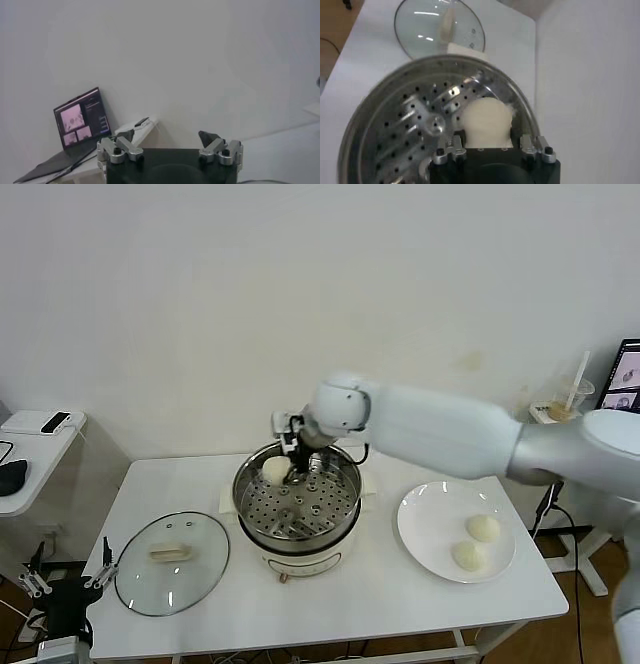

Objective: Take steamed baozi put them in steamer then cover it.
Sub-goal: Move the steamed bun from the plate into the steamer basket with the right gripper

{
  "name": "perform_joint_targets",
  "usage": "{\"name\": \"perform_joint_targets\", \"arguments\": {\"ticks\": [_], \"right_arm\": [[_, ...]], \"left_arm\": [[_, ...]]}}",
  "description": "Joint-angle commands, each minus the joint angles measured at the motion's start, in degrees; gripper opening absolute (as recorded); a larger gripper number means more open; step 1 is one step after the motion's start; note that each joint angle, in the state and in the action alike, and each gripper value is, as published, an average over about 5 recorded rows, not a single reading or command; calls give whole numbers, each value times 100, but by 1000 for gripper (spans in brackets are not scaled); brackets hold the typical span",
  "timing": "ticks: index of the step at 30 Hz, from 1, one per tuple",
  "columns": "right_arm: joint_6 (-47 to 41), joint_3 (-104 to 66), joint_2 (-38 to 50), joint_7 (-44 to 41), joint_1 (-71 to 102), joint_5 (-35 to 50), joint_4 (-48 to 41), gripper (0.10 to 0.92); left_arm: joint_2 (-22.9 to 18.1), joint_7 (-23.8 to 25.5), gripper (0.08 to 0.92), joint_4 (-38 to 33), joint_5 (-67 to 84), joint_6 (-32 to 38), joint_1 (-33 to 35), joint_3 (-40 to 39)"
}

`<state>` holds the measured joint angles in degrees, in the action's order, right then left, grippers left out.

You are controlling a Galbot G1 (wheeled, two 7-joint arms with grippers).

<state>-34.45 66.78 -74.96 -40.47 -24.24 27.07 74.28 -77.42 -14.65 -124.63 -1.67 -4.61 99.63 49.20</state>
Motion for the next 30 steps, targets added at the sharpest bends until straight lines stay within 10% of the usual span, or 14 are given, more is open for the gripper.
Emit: {"name": "perform_joint_targets", "arguments": {"ticks": [1, 19, 30], "right_arm": [[-306, 98, -457, 304, 249, 149, -287, 560], [-509, 200, -573, 358, 387, 93, -444, 571], [-596, 115, -94, 19, 1, 197, 153, 808]], "left_arm": [[-1, -2, 823, 6, 10, 5, -3, 13], [-4, -4, 823, 2, 35, 21, -10, 24], [-9, -3, 823, -33, 33, 17, -13, 18]]}}
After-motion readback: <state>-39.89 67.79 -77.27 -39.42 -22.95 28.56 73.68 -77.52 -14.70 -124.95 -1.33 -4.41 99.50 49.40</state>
